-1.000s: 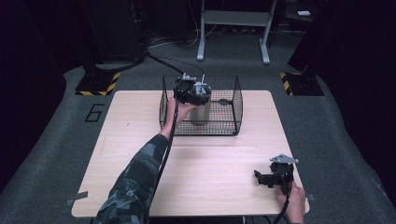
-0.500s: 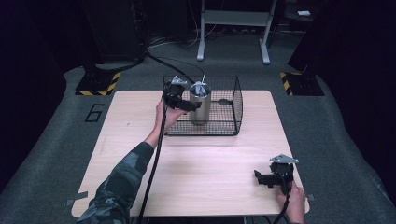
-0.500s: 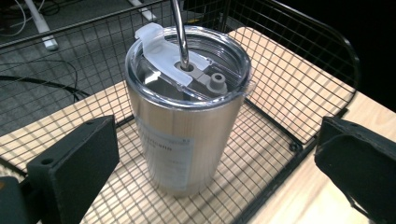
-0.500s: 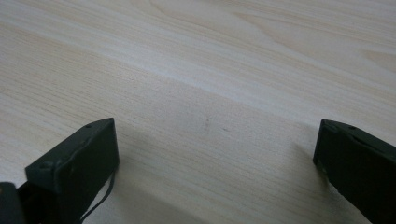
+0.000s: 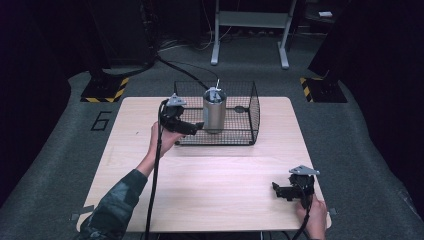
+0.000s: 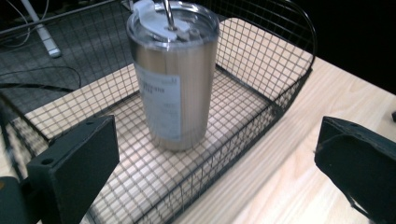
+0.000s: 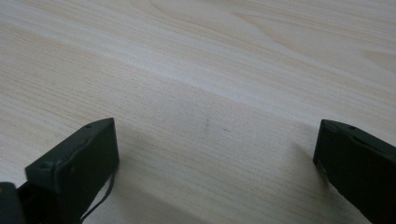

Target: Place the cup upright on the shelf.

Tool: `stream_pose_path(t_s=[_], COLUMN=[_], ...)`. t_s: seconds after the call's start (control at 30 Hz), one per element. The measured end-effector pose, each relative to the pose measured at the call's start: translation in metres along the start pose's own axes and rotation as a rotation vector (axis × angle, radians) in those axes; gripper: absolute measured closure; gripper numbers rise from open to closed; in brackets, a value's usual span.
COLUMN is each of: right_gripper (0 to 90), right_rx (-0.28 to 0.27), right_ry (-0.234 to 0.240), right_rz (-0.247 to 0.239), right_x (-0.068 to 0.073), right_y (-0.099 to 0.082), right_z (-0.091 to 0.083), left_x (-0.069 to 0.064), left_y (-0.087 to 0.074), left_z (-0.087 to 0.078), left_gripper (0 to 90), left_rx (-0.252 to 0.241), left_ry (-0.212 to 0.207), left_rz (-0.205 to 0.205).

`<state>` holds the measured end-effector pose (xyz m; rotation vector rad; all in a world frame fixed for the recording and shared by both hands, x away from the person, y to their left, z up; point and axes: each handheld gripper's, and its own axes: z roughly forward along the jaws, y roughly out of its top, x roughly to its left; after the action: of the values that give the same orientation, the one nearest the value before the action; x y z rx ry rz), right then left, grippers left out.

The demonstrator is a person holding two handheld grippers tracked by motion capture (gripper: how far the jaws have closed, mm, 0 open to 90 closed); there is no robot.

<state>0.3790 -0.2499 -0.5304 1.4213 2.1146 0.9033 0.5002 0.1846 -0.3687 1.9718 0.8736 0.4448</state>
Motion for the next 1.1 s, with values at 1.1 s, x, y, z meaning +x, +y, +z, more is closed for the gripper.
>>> stream_pose_path(t_s=[1.1], right_gripper=[0.0], right_rx=[-0.006], right_ry=[-0.004], right_rz=[0.004], right_x=[0.000], right_y=[0.000], right_z=[0.000], left_x=[0.013], left_y=[-0.192], left_z=[-0.046], left_gripper=[0.0], left_rx=[0.179], left_ry=[0.137], left_rz=[-0.104])
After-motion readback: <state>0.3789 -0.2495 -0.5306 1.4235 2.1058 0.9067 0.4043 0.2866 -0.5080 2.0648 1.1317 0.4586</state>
